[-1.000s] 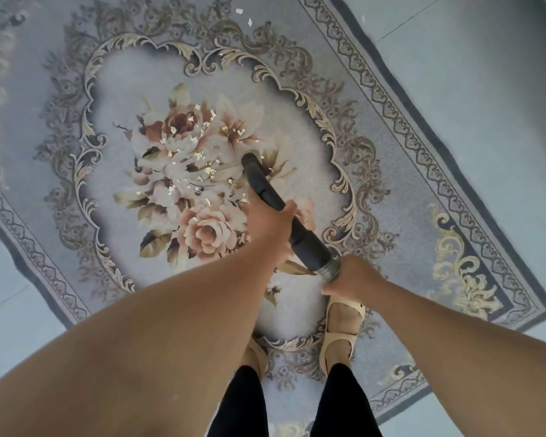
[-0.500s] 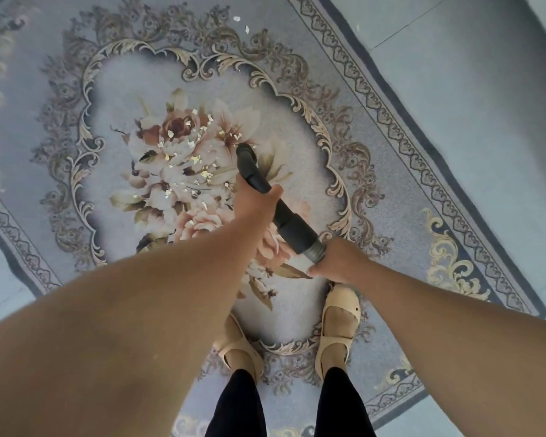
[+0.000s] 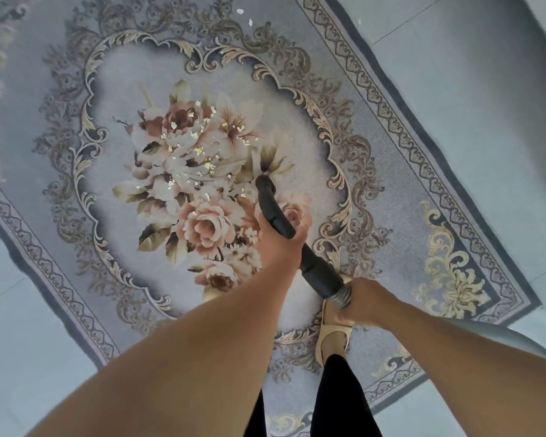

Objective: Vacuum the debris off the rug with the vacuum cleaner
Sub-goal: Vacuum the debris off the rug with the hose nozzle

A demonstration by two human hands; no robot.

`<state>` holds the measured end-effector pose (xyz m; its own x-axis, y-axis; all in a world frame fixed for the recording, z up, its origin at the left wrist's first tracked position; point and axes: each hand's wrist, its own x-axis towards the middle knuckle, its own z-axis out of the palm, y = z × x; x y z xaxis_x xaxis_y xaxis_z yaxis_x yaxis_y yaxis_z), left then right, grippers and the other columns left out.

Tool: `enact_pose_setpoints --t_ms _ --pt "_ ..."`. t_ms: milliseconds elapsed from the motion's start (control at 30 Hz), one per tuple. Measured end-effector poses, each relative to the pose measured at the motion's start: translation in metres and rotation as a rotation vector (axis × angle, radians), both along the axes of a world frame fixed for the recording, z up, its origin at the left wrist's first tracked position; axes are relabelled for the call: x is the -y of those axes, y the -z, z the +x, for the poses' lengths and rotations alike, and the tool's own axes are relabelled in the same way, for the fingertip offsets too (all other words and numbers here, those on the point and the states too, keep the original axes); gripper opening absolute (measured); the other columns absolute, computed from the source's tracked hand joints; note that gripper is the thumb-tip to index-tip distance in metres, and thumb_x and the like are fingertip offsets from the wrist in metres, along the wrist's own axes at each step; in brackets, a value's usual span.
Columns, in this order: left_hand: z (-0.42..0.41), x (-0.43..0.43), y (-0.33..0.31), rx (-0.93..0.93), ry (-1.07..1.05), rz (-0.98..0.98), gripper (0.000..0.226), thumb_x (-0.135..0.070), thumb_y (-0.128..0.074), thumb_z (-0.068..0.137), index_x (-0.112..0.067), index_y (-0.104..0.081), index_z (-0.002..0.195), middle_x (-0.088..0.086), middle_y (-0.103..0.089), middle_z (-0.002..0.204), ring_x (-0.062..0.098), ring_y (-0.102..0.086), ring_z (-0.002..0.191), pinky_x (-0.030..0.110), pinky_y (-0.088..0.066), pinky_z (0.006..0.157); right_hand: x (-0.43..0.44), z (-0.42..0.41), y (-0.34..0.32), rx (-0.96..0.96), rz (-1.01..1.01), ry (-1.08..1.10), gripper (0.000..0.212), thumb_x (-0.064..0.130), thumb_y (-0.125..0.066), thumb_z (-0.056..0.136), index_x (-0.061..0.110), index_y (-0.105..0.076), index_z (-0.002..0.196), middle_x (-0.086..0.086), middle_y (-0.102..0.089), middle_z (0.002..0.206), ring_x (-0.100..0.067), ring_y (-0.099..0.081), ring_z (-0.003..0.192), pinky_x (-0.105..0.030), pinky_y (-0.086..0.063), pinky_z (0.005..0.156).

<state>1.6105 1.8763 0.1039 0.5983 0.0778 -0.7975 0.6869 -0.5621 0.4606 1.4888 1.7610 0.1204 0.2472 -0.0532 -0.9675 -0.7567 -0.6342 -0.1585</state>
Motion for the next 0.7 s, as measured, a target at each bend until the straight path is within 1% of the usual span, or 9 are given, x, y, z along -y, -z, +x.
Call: enact_pose_setpoints --t_ms 100,167,233,300,367,467,567,633,700 --pt "0.015 -0.011 0.005 0.019 -0.006 0.035 0.077 -0.033 -0.069 0.083 -0.023 -0.028 0.147 0.002 -0.061 0.118 0.019 -0.062 0.088 0.023 -0.054 0.057 -0.009 0.016 0.006 0.016 -0.01 -0.016 0.016 0.021 -0.069 0.073 0.019 -0.054 0.079 0.003 -0.054 0.069 -0.02 -0.058 0.073 -0.024 -0.042 0.061" --pt "0.036 -0.02 0.009 0.048 0.015 0.063 0.07 -0.031 -0.068 0.083 -0.02 -0.033 0.143 0.002 -0.06 0.114 0.019 -0.062 0.088 0.019 -0.049 0.051 -0.019 0.034 0.014 0.055 0.001 0.017 0.017 0.019 -0.072 0.07 0.018 -0.056 0.077 0.0 -0.058 0.07 -0.021 -0.061 0.07 -0.024 -0.043 0.059" --pt "0.063 -0.03 0.013 0.084 0.04 0.073 0.06 -0.029 -0.068 0.083 -0.02 -0.04 0.135 0.001 -0.061 0.109 0.019 -0.063 0.087 0.018 -0.045 0.048 -0.033 0.057 0.021 0.105 0.013 0.042 0.023 0.019 -0.075 0.07 0.019 -0.052 0.075 0.0 -0.056 0.069 -0.017 -0.057 0.064 -0.023 -0.038 0.053" --pt "0.09 -0.039 0.016 0.109 0.056 0.092 0.056 -0.03 -0.069 0.081 -0.02 -0.043 0.131 0.002 -0.062 0.109 0.021 -0.065 0.089 0.026 -0.055 0.057 -0.045 0.078 0.029 0.149 0.009 0.067 0.026 0.019 -0.076 0.071 0.018 -0.051 0.078 0.001 -0.055 0.067 -0.013 -0.054 0.058 -0.022 -0.036 0.049" --pt "0.107 -0.045 0.017 0.119 0.072 0.122 0.056 -0.031 -0.07 0.081 -0.019 -0.045 0.13 0.002 -0.062 0.108 0.021 -0.064 0.09 0.034 -0.06 0.069 -0.054 0.093 0.034 0.178 0.002 0.087 0.025 0.02 -0.076 0.07 0.015 -0.058 0.088 0.001 -0.059 0.067 -0.013 -0.057 0.056 -0.021 -0.04 0.049" --pt "0.107 -0.05 0.016 0.11 0.082 0.127 0.057 -0.031 -0.07 0.08 -0.019 -0.045 0.13 0.002 -0.062 0.107 0.023 -0.064 0.091 0.036 -0.06 0.07 -0.061 0.091 0.033 0.166 0.01 0.058 0.036 0.024 -0.076 0.069 0.014 -0.06 0.099 0.0 -0.061 0.07 -0.014 -0.059 0.057 -0.021 -0.042 0.05" --pt "0.07 -0.054 0.013 0.081 0.044 0.098 0.06 -0.03 -0.069 0.079 -0.022 -0.042 0.132 0.004 -0.064 0.108 0.022 -0.066 0.087 0.03 -0.059 0.06 -0.058 0.06 0.026 0.09 0.02 0.016 0.023 0.022 -0.076 0.07 0.016 -0.055 0.078 0.0 -0.057 0.067 -0.016 -0.058 0.062 -0.022 -0.039 0.051" --pt "0.039 -0.052 0.009 0.043 0.014 0.076 0.068 -0.031 -0.069 0.08 -0.023 -0.036 0.139 0.003 -0.063 0.11 0.02 -0.065 0.086 0.023 -0.052 0.052 -0.051 0.036 0.017 0.042 0.029 -0.022 0.021 0.019 -0.072 0.069 0.018 -0.051 0.068 0.0 -0.055 0.064 -0.019 -0.057 0.064 -0.021 -0.037 0.051" --pt "0.008 -0.048 0.003 0.028 -0.019 0.04 0.074 -0.03 -0.07 0.081 -0.026 -0.03 0.144 -0.003 -0.061 0.111 0.018 -0.063 0.088 0.023 -0.048 0.056 -0.044 0.011 0.007 0.003 0.033 -0.055 0.02 0.018 -0.069 0.07 0.018 -0.05 0.065 0.001 -0.051 0.061 -0.017 -0.055 0.061 -0.021 -0.035 0.049"
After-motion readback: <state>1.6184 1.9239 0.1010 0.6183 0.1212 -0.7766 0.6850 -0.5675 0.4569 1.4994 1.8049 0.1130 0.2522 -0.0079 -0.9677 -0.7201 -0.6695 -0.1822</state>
